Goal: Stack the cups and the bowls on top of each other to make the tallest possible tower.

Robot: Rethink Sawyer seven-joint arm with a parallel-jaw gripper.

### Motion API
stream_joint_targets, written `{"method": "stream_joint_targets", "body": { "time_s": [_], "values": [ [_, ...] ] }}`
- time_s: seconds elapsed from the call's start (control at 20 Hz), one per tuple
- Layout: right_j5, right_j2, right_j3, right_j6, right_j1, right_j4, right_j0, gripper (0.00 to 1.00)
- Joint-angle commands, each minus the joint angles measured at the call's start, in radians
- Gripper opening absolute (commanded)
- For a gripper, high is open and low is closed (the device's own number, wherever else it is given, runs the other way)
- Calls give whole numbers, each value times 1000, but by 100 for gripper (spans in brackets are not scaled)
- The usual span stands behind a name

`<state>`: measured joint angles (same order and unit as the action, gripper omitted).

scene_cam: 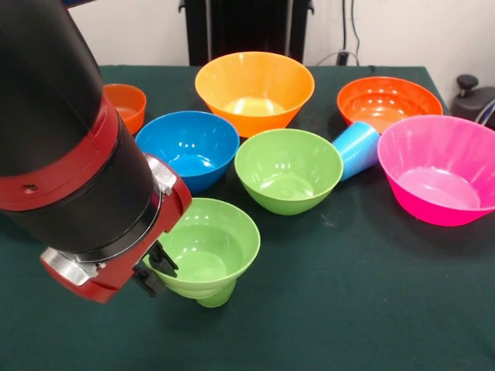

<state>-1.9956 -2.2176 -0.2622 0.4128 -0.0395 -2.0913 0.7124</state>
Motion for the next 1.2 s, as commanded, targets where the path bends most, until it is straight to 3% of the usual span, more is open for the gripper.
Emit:
{"method": "stream_joint_targets", "body": {
  "time_s": [0.05, 0.6, 1.2],
  "values": [
    [-33, 192, 36, -157, 28, -6, 14, 0],
    [-38, 291, -18, -58, 32, 128, 27, 0],
    [-38, 471, -159, 141, 46, 389, 62, 0]
  ]
}}
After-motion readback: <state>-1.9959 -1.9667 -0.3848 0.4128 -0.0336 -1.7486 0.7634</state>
